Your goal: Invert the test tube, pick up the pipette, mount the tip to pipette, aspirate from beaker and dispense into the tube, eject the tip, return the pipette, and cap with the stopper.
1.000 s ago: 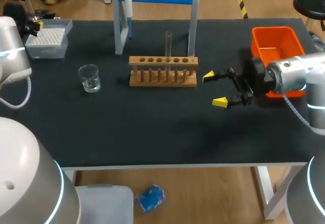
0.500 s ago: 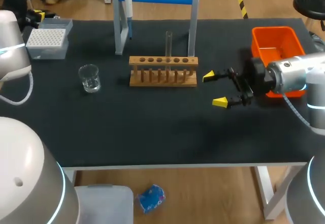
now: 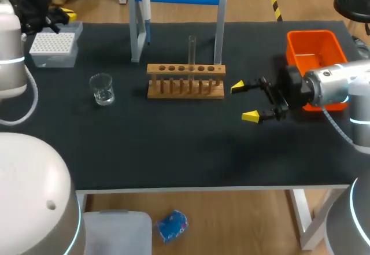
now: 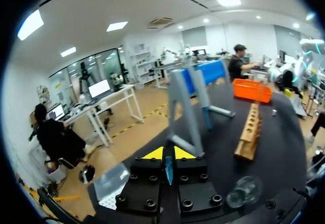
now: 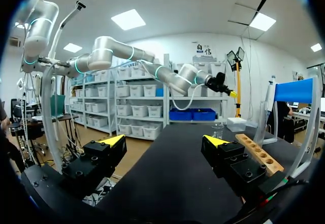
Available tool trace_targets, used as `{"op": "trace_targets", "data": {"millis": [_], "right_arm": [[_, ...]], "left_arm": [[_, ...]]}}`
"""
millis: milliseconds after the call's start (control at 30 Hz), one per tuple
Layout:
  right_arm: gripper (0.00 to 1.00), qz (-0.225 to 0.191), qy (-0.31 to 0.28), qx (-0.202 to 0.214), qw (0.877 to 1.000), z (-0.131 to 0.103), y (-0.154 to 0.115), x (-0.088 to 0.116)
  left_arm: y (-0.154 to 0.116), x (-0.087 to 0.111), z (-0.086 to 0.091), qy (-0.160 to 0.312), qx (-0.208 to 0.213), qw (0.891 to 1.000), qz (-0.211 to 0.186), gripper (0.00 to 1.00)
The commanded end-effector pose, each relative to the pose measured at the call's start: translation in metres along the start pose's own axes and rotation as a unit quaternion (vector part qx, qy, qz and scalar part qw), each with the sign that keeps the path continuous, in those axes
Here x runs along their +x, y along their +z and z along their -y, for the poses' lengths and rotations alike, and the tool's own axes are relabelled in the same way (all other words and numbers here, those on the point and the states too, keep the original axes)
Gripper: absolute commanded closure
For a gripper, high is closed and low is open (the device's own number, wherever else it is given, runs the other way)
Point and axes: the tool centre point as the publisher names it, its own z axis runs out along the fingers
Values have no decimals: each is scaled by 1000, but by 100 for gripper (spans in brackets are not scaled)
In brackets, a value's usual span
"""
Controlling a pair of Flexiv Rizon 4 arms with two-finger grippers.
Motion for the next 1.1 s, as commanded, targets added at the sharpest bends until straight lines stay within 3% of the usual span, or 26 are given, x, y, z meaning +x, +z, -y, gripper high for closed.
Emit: {"op": "trace_targets", "data": {"millis": [33,100,233,333,600,733,1100], "right_arm": [[0,0,0,0,1000,0,0,0],[0,0,0,0,1000,0,0,0],[0,0,0,0,1000,0,0,0],[0,0,0,0,1000,0,0,0],[0,0,0,0,1000,0,0,0],[0,0,0,0,1000,0,0,0],[0,0,0,0,1000,0,0,0]], "left_arm": [[-39,45,18,1,-25,998,-54,100],[-39,73,29,-19,-8,996,-83,100],[-36,133,40,1,-28,993,-118,100],[-35,173,48,1,-25,991,-129,100],[-20,251,68,-7,-3,993,-120,100],[-9,268,76,-21,12,991,-128,100],[-8,268,78,-30,21,991,-132,100]]}}
